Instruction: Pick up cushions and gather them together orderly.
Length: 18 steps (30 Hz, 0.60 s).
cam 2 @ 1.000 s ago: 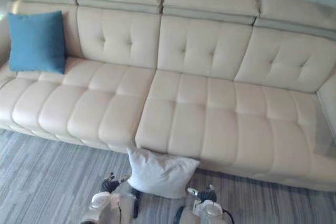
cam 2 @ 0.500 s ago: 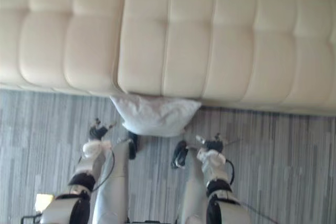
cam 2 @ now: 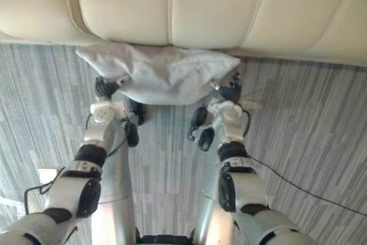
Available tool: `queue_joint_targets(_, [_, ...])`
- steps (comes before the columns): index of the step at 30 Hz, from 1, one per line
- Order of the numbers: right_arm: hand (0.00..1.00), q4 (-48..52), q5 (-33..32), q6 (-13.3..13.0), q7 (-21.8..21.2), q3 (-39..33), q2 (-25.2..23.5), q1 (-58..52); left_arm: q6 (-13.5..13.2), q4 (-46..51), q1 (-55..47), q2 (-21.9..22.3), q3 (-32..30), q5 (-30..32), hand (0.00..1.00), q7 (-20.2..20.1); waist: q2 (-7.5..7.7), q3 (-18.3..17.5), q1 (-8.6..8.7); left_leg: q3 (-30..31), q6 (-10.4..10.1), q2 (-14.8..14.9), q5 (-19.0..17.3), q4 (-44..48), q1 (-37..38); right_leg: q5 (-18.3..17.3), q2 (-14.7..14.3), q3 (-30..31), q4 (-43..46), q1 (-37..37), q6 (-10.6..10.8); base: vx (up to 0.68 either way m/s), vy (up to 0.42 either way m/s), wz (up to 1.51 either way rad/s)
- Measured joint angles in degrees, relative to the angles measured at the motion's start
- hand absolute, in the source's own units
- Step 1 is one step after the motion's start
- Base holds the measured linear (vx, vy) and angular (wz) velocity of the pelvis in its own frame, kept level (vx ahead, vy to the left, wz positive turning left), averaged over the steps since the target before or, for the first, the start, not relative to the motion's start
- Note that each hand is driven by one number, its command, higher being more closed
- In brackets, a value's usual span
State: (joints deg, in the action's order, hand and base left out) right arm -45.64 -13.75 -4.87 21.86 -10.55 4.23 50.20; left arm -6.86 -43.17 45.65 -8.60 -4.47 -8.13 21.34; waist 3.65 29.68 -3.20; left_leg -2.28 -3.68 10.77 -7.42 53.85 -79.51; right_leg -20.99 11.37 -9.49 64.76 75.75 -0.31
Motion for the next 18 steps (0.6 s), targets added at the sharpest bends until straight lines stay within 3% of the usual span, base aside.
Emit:
queue_joint_targets(10, [1.0,6.1,-1.3,-0.3,1.9,6.7,0.7,-1.1,0.6,4.1,0.8,0.0,2.0,-1.2,1.0,5.1,0.03,0.0,0.26,1.1,-0.8,-0.7,1.4,-0.9,-0.3,0.1,0.4,-1.0,0.4,0.1,-0.1,-0.01,0.01,0.06])
queue_joint_targets(13, [1.0,11.0,-1.4,-0.3,1.9,8.9,0.7,-4.7,0.9,6.0,-1.1,-0.2,4.1,-1.2,1.0,5.9,0.05,-0.1,0.44,1.3,-1.0,-0.7,1.6,-1.5,2.8,0.1,0.3,-1.0,0.2,-2.9,-0.1,0.0,0.0,0.0])
queue_joint_targets(18, [1.0,22.1,-1.3,-3.4,1.9,10.9,0.4,-14.5,0.7,14.9,-8.5,0.5,8.2,-1.2,1.0,6.0,0.06,-0.3,0.46,0.8,-1.4,-0.5,2.7,-7.5,12.2,0.5,-0.6,-1.7,-5.1,-11.8,-0.8,-0.03,-0.025,-0.02])
